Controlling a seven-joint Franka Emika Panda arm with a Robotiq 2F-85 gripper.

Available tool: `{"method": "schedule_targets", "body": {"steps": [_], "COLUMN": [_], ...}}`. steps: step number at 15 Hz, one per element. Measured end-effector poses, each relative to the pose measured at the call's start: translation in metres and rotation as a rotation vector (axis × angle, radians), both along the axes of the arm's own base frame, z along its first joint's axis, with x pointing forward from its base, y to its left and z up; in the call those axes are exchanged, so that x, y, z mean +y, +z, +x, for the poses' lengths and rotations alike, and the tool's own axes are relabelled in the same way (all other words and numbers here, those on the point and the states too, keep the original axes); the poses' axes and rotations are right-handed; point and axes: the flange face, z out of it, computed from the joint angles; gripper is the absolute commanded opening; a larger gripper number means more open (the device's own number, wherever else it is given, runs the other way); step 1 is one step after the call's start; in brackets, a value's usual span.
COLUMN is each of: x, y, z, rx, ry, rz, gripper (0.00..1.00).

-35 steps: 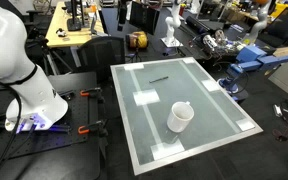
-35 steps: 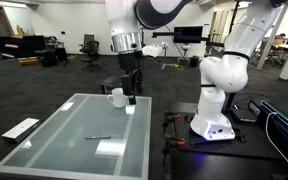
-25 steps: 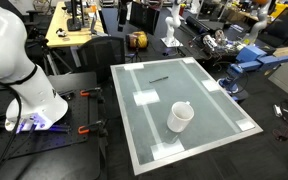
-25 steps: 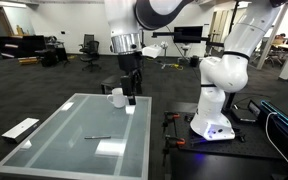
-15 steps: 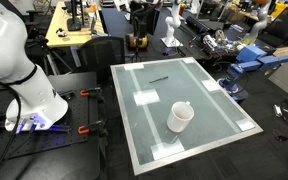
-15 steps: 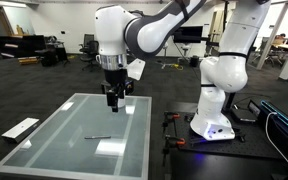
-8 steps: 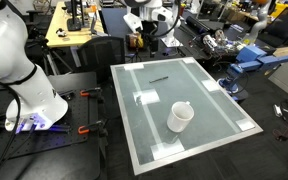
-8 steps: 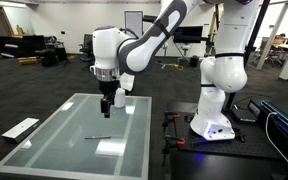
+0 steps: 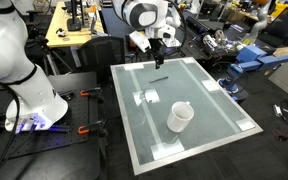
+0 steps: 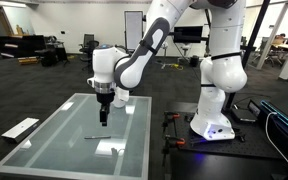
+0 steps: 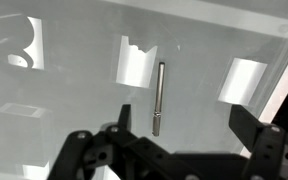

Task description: Put the pen in the mug cup

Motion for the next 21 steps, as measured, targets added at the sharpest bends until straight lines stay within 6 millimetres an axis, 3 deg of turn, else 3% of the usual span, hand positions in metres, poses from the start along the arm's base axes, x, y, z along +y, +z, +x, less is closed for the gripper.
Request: {"method": "schedule_targets", "body": {"steps": [8, 21], "x": [-0.006, 0.000], "y": [-0.045, -0.058], "z": [0.030, 0.040], "rx": [0.026, 0.030], "ry": [0.014, 0.052], "rz": [-0.024, -0.046], "gripper": [1.00, 1.00]}}
